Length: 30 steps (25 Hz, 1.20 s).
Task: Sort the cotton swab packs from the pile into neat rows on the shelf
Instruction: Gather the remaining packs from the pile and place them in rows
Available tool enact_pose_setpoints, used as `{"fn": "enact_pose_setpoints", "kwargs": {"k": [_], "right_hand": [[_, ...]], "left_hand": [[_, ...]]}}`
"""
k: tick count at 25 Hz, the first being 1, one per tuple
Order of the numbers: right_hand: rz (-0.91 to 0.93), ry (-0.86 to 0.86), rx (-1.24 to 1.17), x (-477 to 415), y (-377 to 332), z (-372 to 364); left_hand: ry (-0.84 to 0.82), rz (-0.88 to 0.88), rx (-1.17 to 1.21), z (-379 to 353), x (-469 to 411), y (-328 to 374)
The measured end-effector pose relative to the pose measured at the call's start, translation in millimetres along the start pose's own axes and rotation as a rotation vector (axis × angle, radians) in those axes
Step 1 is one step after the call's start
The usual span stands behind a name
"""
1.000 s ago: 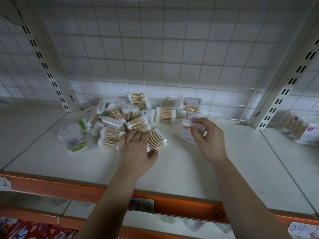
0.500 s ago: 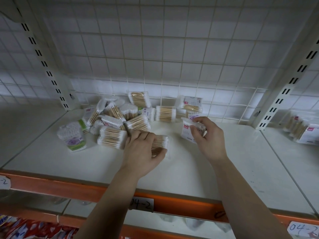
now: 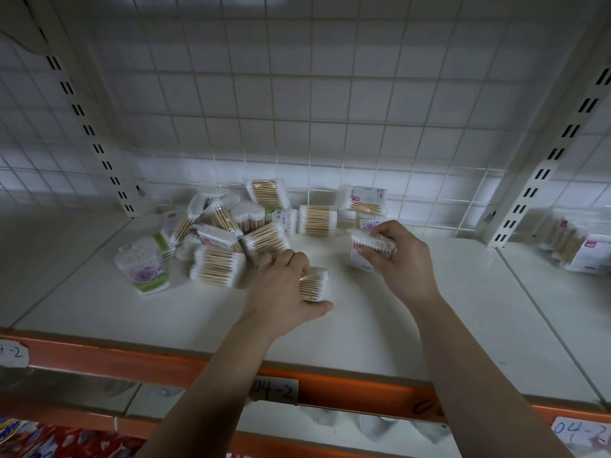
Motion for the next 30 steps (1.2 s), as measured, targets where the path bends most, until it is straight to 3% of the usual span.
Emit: {"fn": "enact_pose_setpoints", "kwargs": {"k": [5, 10, 14, 19, 23, 30], "right_hand": [[-0.040, -0.008, 0.040, 5.3, 5.4, 28.9], [-0.042, -0.009, 0.092, 13.4, 19.3, 75.4], [-0.046, 0.019, 0.135, 18.5, 30.8, 117.2], [-0.094, -0.020, 0.223, 24.6, 48.8, 177.3], [-0.157, -0.091, 0.338, 28.2, 61.2, 225.2], [-0.124, -0.253, 0.580, 14.2, 99.3, 292.6]], "left_hand": [[0.096, -0.113, 0.092, 12.2, 0.6, 6.6], [0.209, -0.162, -0.065, 13.2, -10.0, 35.2], [0.264, -0.203, 0.029, 12.9, -19.6, 65.2], [0.100, -0.105, 0.318, -3.2, -27.0, 119.7], [0.041, -0.145, 0.479, -18.8, -32.2, 164.3], [0.074, -0.280, 0.508, -41.2, -38.3, 238.4]]}}
Point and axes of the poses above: each hand's wrist, its own x-axis away from the middle knuckle, its own z-axis out of the back of the hand, y = z × x, the point moved 4 cm from there along -x, towards the middle knuckle, and after that the axes turned 3 degrees about z, right-handed, at the moved point
